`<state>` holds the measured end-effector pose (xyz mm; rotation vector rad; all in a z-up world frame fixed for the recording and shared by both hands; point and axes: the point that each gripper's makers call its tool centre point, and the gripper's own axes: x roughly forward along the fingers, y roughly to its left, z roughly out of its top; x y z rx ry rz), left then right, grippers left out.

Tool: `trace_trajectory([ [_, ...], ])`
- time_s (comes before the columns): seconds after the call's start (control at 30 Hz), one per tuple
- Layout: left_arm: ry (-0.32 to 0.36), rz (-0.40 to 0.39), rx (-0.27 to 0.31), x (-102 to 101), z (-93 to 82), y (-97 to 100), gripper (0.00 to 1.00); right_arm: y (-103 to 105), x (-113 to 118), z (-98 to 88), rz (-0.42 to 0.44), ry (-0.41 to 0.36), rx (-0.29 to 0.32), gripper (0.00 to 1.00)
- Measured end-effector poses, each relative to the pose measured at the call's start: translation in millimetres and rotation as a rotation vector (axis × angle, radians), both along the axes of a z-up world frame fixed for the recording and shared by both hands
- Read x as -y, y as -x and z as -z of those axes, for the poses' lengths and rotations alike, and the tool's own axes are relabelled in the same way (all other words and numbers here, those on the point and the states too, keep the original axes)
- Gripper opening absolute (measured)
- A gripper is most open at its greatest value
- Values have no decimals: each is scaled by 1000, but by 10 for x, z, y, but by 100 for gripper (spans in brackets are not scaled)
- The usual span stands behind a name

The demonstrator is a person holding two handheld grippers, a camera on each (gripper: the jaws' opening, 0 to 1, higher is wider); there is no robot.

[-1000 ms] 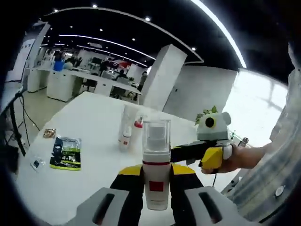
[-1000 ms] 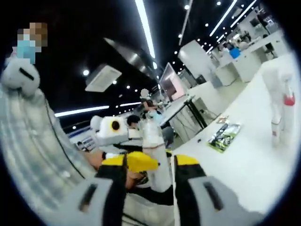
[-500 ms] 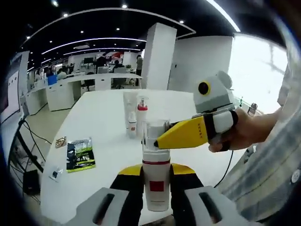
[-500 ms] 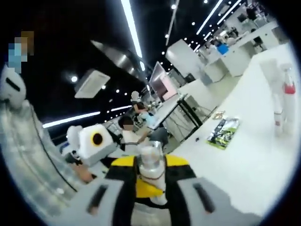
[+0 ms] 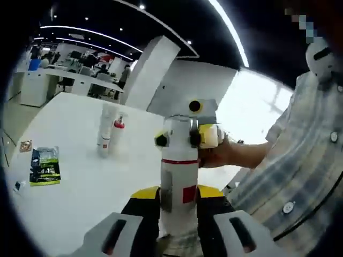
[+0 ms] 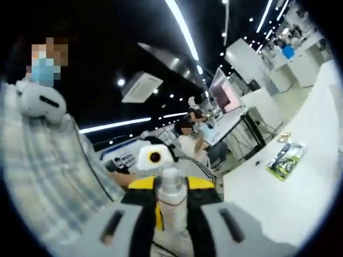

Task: Arrange the skincare products in the storage area until every visible bottle or jar stands upright without overlapping.

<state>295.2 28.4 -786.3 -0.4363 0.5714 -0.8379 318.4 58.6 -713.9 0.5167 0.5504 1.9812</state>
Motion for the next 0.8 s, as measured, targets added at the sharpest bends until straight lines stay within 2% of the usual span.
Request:
trace_trajectory([
  [0.07, 52, 22, -4, 57, -29, 63, 26, 25, 47, -69, -45, -25, -7, 18],
  [0.1, 99, 20, 2, 89, -88, 78, 26, 39, 71, -84, -65, -30, 5, 18],
  [0.2, 169, 56, 17, 201, -174, 151, 24, 112, 148, -166, -119, -49, -17, 18],
  [0.23, 185, 95, 21, 251, -198, 204, 24, 126, 164, -167, -131, -45, -36, 18],
  [0.27, 177, 101, 30, 255, -190, 202, 23, 134, 181, -167, -137, -43, -49, 18],
  [0.3, 169, 91, 27, 244, -173, 181, 23, 128, 186, -153, -124, -45, -37, 19],
  [0.4, 126, 60, 29, 199, -101, 80, 22, -13, 155, -111, 3, -65, 16, 19],
  [0.53, 96, -26, 23, 117, -64, -63, 22, -198, 122, -60, 116, -49, 1, 18],
  [0.6, 67, -90, 13, 50, -8, -156, 22, -302, 81, 4, 181, -5, 12, 18],
  [0.67, 51, -145, 11, 6, 20, -230, 21, -372, 44, 104, 245, 46, 73, 22],
  [0.7, 43, -173, 8, -18, 29, -266, 21, -415, 23, 202, 284, 101, 112, 26],
  [0.73, 26, -204, -5, -47, 51, -301, 21, -412, 12, 251, 294, 130, 118, 28],
  [0.77, 4, -220, 5, -63, 57, -330, 21, -436, -5, 275, 320, 145, 121, 30],
  [0.8, -23, -245, 5, -96, 78, -364, 21, -455, -22, 294, 350, 160, 88, 29],
])
